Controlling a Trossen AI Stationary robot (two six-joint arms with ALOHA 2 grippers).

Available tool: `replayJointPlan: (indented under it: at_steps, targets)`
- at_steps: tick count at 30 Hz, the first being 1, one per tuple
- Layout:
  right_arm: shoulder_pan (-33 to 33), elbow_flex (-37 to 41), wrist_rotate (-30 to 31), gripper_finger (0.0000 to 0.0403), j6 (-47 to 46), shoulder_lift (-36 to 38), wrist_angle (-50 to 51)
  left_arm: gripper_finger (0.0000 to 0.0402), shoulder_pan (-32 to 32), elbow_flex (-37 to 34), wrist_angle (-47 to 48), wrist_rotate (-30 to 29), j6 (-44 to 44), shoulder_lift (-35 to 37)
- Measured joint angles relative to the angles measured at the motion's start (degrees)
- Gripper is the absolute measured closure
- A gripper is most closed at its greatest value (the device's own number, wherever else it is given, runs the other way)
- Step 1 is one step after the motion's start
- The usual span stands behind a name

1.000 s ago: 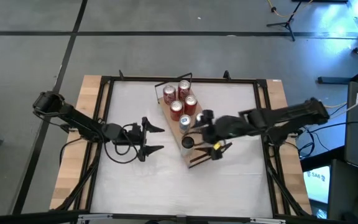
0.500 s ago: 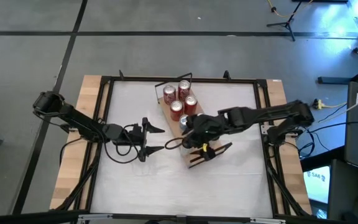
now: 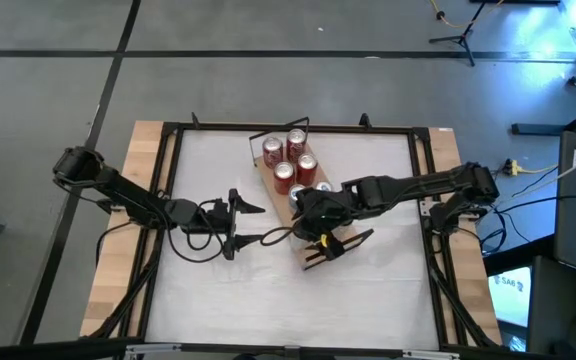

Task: Place canned beverage on shelf
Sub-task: Put the white yellow soda can on the shelf aligned with the other white yellow soda can

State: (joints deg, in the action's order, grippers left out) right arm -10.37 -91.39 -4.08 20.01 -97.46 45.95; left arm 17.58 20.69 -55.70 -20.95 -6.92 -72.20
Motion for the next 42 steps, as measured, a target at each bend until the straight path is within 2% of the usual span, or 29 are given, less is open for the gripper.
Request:
replayJointPlan:
  at_steps: [17,21,31,42]
  targets:
    - [0.02,0.02,2.43,0.0014,-0.2,-2.65,0.77,0.0063,0.0,0.0,0.09,-0.02,-0.2,-0.04]
    - [0.02,0.02,2.58,0.0039,-0.18,-2.65,0.9,0.0062,0.0,0.0,0.22,-0.02,-0.17,-0.04]
    - [0.02,0.0,4.29,0.014,-0.26,-2.57,1.46,0.0062,0.0,0.0,0.2,0.0,-0.17,-0.04]
    - [-0.03,-0.65,5.09,0.0137,-6.14,-2.57,2.61,0.0062,0.01,0.0,0.2,0.0,-0.17,-0.04]
